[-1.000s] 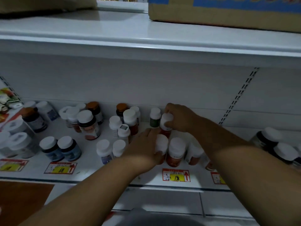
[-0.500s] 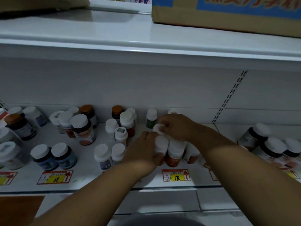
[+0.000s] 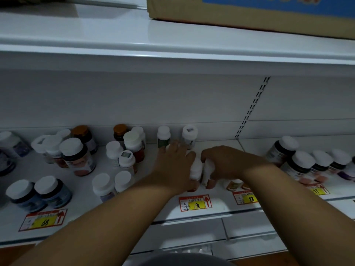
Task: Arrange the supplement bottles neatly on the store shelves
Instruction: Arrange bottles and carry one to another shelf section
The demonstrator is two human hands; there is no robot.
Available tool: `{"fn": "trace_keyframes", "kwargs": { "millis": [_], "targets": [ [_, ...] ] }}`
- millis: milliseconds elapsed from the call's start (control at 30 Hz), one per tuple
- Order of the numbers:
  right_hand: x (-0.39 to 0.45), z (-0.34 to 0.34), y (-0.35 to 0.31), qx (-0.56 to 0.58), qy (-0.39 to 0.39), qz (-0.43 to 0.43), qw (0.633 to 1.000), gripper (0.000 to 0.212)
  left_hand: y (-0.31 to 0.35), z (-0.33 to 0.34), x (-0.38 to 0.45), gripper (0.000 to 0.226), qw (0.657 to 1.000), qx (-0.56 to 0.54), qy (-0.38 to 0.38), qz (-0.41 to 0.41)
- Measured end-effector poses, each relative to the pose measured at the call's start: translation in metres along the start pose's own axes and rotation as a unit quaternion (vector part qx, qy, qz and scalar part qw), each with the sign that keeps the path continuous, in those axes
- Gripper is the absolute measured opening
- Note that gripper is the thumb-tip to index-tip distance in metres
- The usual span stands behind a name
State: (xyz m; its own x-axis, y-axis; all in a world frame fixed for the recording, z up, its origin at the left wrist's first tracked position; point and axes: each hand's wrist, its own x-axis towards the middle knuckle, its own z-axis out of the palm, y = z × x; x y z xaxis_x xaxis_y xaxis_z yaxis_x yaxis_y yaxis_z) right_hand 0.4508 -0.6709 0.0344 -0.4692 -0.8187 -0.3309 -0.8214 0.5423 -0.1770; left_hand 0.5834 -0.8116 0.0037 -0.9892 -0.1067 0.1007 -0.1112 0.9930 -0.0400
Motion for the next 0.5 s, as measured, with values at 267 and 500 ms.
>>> {"fn": "trace_keyframes", "kwargs": {
  "millis": [267,500],
  "targets": [
    [-0.0050,0.0051,-0.0080,0.016,0.027,0.003,1.000,0.046,0.0030,0.0041,0.0021,0.071,0.999,-0.027,0.027,-0.018],
    [-0.0082,-0.0019,-0.0075,0.016,0.030,-0.013,0.999,0.049,0.0024,0.0059,0.0012,0.070,0.998,-0.045,0.039,-0.023]
  ]
}}
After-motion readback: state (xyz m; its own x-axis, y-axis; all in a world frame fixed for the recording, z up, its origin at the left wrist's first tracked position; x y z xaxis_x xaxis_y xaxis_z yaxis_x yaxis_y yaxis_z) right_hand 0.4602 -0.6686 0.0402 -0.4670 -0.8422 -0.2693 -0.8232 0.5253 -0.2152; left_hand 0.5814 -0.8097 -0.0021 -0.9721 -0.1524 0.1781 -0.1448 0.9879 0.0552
